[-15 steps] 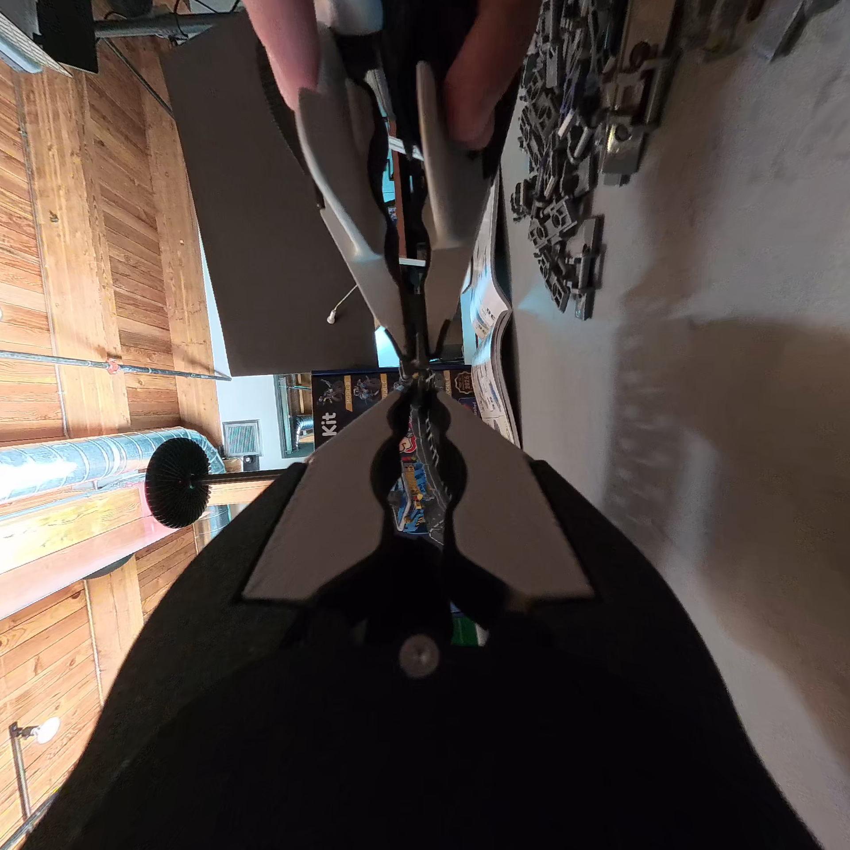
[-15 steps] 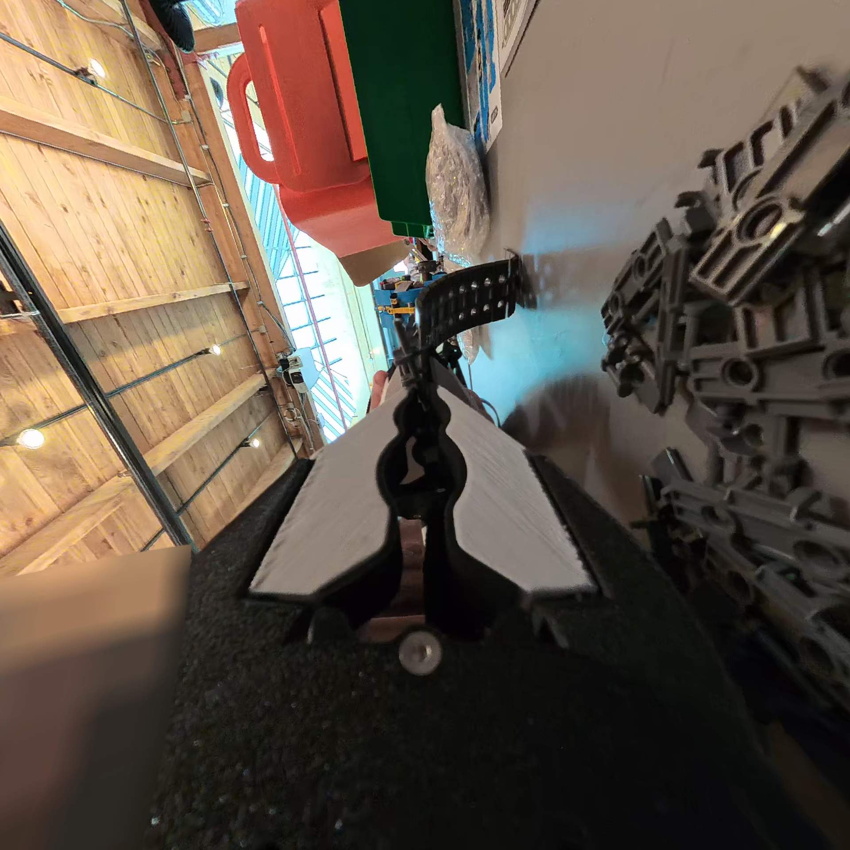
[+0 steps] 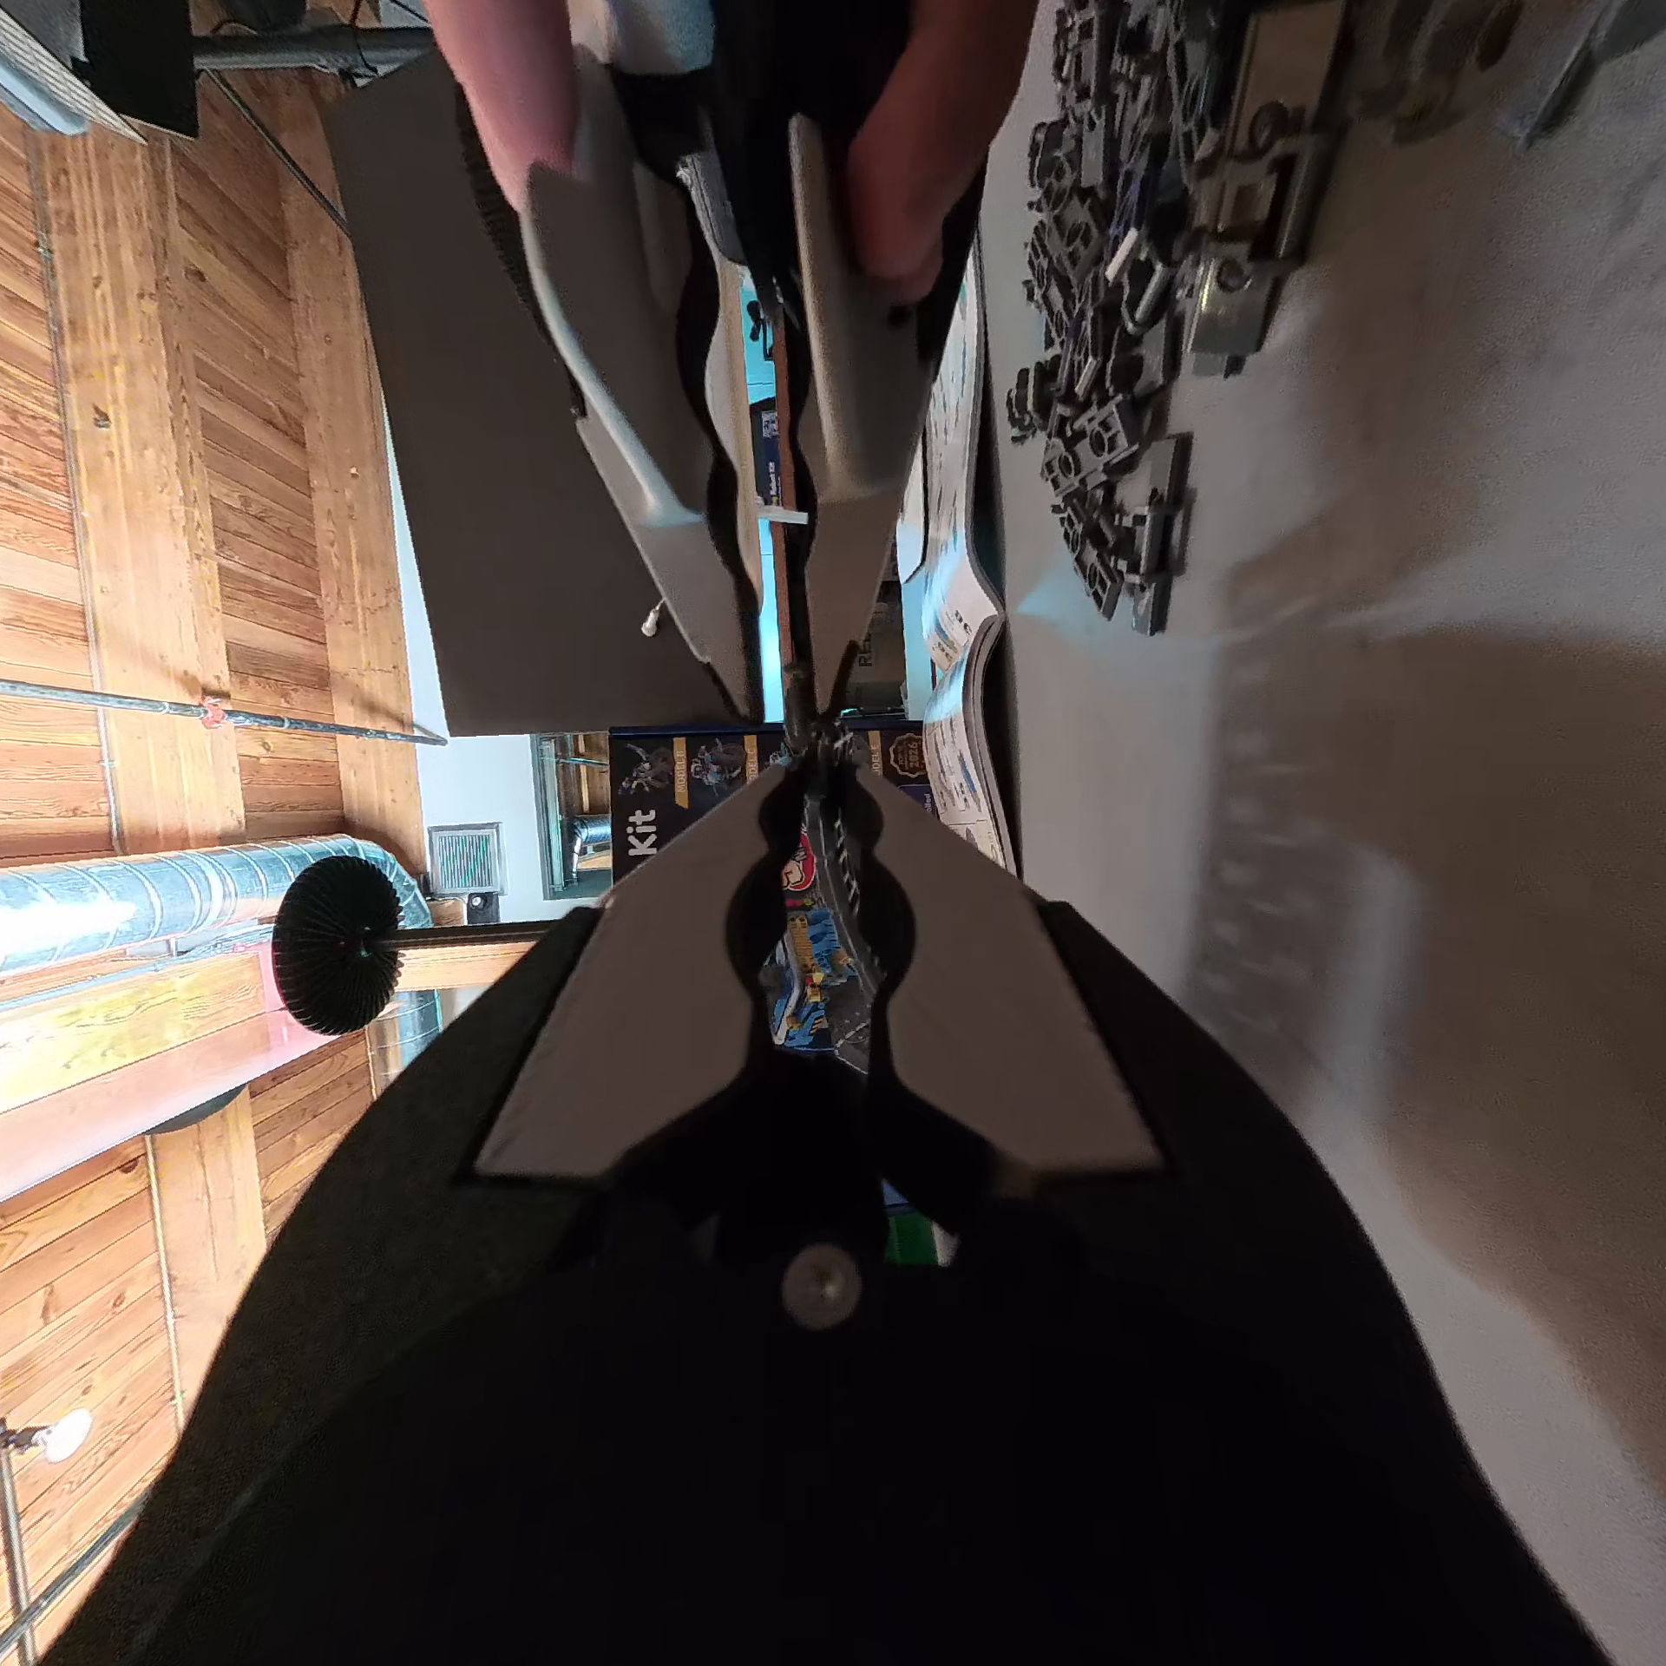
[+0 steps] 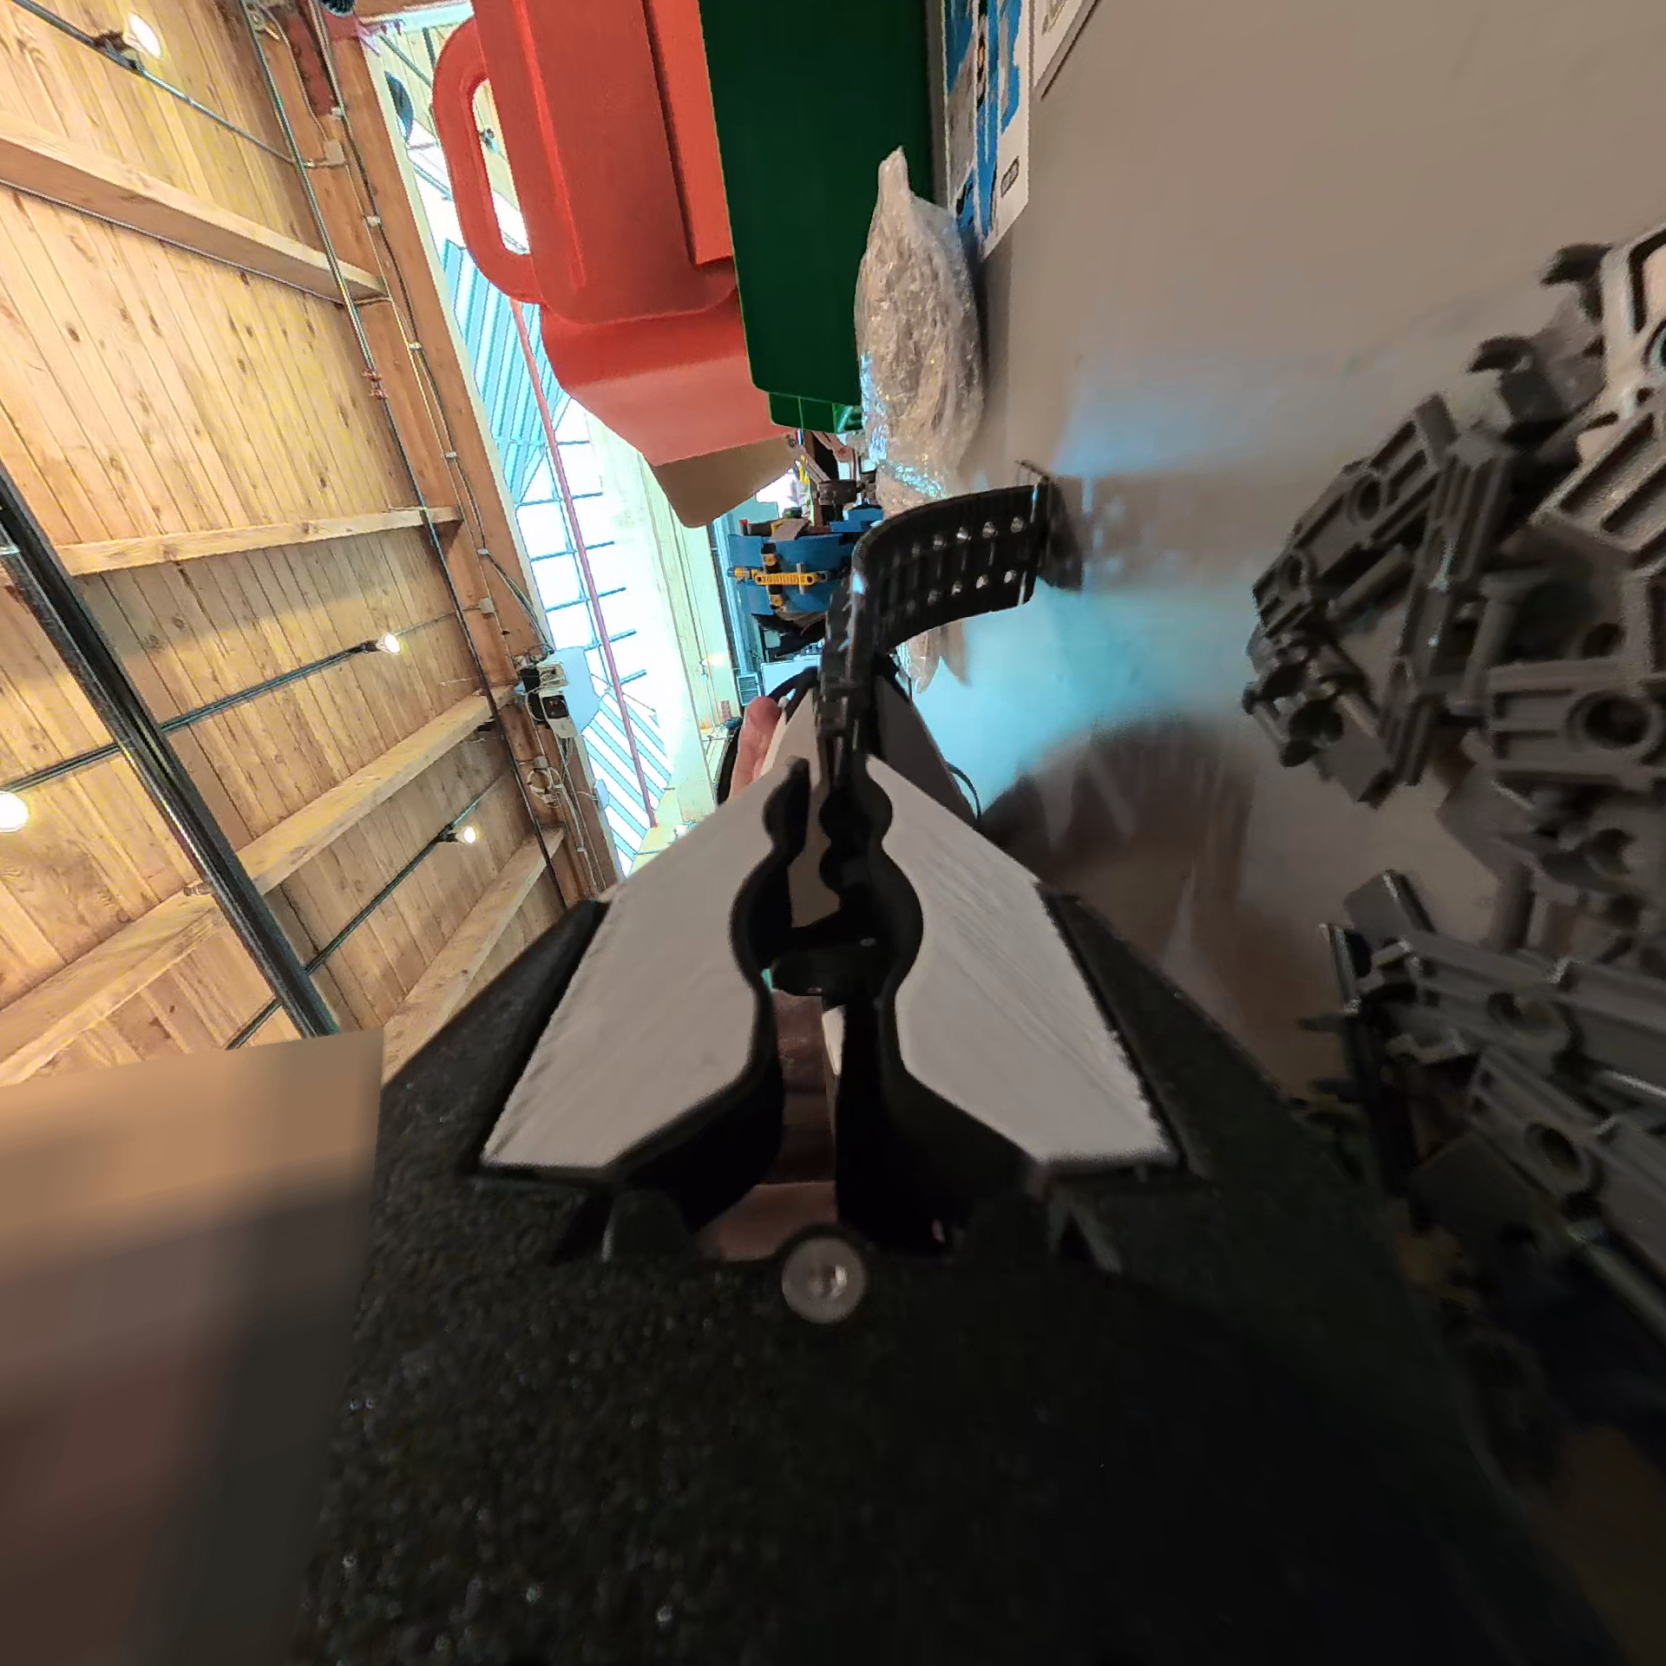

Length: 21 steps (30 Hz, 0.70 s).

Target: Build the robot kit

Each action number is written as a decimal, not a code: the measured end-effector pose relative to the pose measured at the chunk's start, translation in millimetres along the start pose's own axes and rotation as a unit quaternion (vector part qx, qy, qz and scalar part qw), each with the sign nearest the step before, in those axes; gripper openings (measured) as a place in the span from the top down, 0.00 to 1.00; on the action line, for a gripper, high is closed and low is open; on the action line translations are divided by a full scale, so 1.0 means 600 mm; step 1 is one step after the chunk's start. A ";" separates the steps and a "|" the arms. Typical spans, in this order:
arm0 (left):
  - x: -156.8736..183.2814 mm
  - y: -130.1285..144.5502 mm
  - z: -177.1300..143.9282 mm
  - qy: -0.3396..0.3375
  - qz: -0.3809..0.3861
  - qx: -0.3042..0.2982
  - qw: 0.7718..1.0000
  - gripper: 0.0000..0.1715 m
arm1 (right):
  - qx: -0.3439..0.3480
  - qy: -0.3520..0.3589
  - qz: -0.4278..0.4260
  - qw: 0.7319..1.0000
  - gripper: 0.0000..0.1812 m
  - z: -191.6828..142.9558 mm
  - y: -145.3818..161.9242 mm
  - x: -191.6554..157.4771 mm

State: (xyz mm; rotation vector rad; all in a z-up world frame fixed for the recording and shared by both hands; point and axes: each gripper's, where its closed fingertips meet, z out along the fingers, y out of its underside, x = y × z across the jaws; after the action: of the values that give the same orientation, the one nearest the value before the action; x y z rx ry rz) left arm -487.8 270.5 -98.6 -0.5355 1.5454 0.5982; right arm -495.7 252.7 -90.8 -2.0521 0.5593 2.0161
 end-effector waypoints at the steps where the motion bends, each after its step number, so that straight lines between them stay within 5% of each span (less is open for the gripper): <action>1: 0.000 0.000 0.000 0.000 0.000 0.000 1.000 0.96 | 0.000 0.000 -0.001 1.000 0.95 0.001 0.001 0.000; 16: -0.011 0.007 -0.001 0.006 -0.054 0.006 0.999 0.96 | -0.011 0.014 -0.038 0.999 0.88 0.004 0.012 -0.010; 21: -0.021 0.016 -0.002 0.012 -0.101 0.011 0.995 0.96 | -0.046 0.049 -0.117 0.991 0.82 -0.007 0.014 0.001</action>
State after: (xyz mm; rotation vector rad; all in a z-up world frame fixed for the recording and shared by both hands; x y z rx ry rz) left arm -494.0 276.6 -85.5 -0.6755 1.4961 0.4203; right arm -495.1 243.5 -90.2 -2.1655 0.2329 1.8455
